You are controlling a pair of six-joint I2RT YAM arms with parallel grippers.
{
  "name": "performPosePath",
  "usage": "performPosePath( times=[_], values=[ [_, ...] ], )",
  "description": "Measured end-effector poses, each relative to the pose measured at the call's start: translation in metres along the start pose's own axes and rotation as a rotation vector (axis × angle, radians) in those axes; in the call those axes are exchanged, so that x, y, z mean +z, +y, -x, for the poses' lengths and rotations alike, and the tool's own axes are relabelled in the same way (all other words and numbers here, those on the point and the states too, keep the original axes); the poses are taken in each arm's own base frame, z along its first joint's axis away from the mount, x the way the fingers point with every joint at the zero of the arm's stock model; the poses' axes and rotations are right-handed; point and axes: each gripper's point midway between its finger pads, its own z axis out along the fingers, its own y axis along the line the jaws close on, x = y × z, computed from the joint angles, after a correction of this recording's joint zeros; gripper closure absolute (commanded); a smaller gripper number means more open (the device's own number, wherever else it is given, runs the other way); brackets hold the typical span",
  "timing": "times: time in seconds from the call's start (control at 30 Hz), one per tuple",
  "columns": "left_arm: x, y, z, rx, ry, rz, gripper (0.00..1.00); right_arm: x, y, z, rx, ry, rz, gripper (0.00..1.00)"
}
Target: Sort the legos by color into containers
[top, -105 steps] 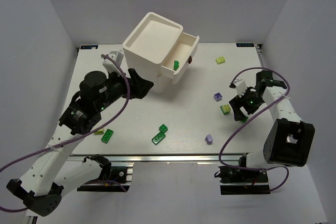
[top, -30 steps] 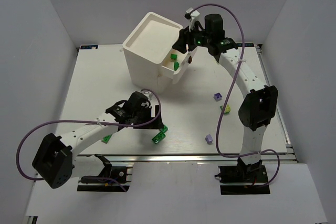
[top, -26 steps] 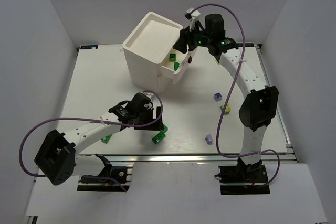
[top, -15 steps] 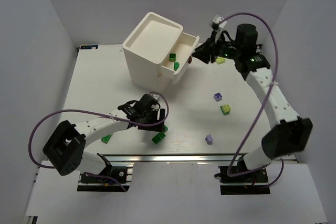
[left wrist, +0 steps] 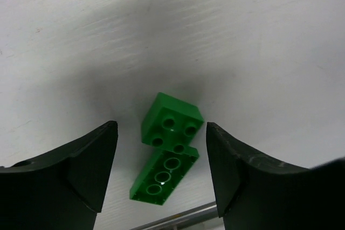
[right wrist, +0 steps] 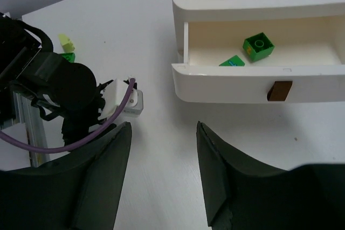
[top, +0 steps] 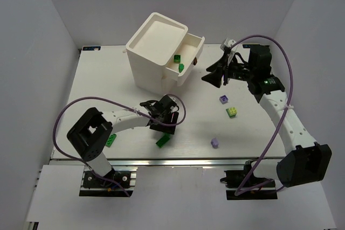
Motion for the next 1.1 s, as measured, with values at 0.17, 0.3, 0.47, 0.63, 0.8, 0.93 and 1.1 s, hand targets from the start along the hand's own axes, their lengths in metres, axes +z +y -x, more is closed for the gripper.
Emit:
performPosePath(
  times=[0.17, 0.3, 0.47, 0.63, 0.8, 0.93, 1.1],
  values=[
    [0.004, 0.01, -0.005, 0.013, 0.014, 0.056, 0.31, -0.007, 0.004, -0.008, 0.002, 0.009, -0.008, 0.43],
    [0.006, 0.011, -0.003, 0.021, 0.009, 0.076, 0.47, -0.012, 0.006, -0.008, -0.005, 0.007, -0.017, 0.43],
    [0.008, 0.008, 0.001, 0.033, 0.002, 0.076, 0.75, -0.016, 0.008, -0.014, 0.001, 0.017, -0.023, 0.43],
    [0.006, 0.006, 0.005, 0.037, -0.003, 0.079, 0.87, -0.02, 0.007, -0.028, 0.016, 0.044, -0.04, 0.41],
    [-0.025, -0.014, 0.044, 0.052, -0.106, 0.023, 0.91, -0.025, 0.006, -0.04, 0.027, 0.086, -0.059, 0.24],
    [-0.093, -0.048, 0.109, 0.058, -0.328, -0.103, 0.94, -0.032, 0.008, -0.058, 0.014, 0.127, -0.064, 0.26],
    [-0.187, -0.076, 0.184, 0.056, -0.604, -0.217, 0.96, -0.04, 0.02, -0.08, 0.001, 0.167, -0.034, 0.28]
  ],
)
